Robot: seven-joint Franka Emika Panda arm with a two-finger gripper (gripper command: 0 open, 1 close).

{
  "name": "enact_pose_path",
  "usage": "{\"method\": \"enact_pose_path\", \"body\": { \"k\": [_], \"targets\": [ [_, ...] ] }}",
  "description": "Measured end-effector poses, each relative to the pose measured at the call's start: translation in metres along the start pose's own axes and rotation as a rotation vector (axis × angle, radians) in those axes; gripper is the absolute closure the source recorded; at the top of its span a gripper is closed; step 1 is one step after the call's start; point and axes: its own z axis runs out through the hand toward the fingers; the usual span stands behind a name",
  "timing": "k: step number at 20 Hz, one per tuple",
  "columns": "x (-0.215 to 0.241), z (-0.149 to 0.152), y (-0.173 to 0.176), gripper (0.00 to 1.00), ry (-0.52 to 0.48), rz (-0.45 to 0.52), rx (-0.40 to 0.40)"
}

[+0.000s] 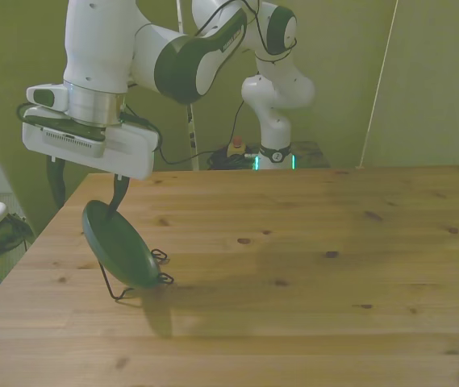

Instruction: Unload the plate

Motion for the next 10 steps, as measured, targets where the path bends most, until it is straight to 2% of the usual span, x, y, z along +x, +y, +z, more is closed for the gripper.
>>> {"method": "enact_pose_path", "body": {
  "k": [10],
  "targets": [
    [-0.002, 0.015, 0.002, 1.00, 0.002, -0.029, 0.000]
  ]
}}
